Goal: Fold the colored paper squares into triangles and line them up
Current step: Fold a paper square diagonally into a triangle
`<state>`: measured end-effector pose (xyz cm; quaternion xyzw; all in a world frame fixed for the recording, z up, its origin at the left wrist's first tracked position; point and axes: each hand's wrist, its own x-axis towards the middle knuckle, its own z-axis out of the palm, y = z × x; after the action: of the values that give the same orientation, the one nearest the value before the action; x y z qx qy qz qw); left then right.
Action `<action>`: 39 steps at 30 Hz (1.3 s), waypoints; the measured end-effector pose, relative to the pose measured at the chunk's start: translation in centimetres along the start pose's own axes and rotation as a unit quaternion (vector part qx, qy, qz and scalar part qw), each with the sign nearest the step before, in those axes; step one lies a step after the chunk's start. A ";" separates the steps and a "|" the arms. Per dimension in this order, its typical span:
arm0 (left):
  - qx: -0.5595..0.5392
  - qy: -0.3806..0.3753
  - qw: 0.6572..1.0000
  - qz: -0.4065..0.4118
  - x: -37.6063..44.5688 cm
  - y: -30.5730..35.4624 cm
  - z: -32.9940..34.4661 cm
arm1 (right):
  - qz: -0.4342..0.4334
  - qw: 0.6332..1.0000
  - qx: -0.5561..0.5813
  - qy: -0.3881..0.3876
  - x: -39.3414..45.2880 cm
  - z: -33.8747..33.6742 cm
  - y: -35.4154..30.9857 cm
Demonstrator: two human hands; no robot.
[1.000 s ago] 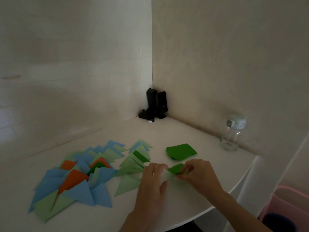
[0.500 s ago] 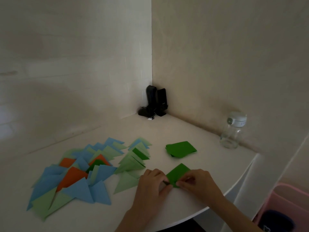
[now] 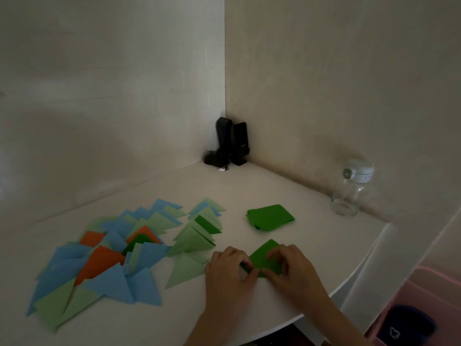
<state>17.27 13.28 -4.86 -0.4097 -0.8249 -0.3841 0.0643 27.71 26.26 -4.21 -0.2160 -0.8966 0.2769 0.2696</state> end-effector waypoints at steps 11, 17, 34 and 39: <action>-0.061 -0.014 0.998 -0.023 0.2 -0.4 -0.2 | 0.002 0.995 0.021 -0.097 1.0 -1.0 0.8; -0.078 -0.019 0.997 0.000 0.1 -0.8 -0.6 | -0.016 0.996 0.002 -0.089 0.5 -1.2 0.8; 0.026 0.010 0.985 0.170 -0.5 -0.6 -2.8 | -0.096 0.991 0.011 -0.094 0.5 -1.1 0.1; 0.083 0.016 0.977 0.197 -0.2 -0.7 -2.9 | -0.120 0.983 -0.039 -0.134 1.0 -0.6 -0.1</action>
<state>16.32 10.87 -3.32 -0.5513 -0.7557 -0.3009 0.1858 27.28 26.90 -3.38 -0.0784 -0.9541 0.2341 0.1698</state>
